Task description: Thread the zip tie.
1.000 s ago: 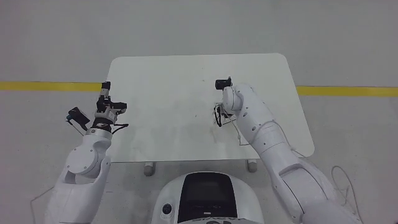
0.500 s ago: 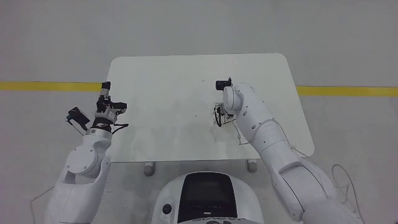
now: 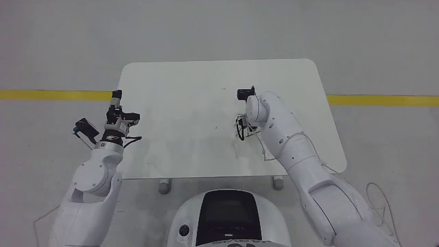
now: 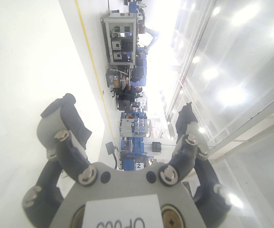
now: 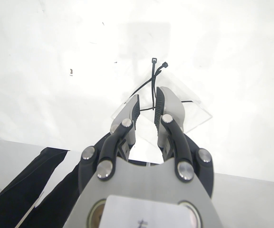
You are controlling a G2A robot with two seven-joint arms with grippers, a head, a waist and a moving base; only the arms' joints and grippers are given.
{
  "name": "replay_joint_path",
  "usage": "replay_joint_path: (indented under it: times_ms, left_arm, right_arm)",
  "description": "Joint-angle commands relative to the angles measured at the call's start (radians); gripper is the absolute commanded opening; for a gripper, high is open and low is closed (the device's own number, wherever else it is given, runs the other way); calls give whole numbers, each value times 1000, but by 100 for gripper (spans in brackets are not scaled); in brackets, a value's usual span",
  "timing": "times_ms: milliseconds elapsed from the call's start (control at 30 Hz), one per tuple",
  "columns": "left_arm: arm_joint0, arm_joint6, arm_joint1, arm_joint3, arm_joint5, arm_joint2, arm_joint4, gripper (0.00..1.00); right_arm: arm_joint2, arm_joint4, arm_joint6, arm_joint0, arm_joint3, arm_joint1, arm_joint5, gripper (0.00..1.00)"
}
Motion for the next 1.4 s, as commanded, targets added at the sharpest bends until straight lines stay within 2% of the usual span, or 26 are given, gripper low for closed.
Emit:
replay_joint_path:
  times_ms: [0, 267, 1067, 1167, 1233, 1367]
  left_arm:
    - [0, 0, 0, 0, 0, 0, 0, 100]
    - [0, 0, 0, 0, 0, 0, 0, 100]
    - [0, 0, 0, 0, 0, 0, 0, 100]
    - [0, 0, 0, 0, 0, 0, 0, 100]
    - [0, 0, 0, 0, 0, 0, 0, 100]
    - [0, 0, 0, 0, 0, 0, 0, 100]
  right_arm:
    - [0, 3, 10, -3, -5, 1, -5, 16]
    - [-2, 16, 8, -1, 12, 3, -11, 15]
    - [-41, 64, -54, 57, 148, -13, -3, 15]
    - [-44, 70, -62, 65, 164, -14, 0, 11]
    - [-46, 74, -67, 69, 173, -16, 2, 1]
    - [-49, 77, -72, 77, 184, -17, 7, 0]
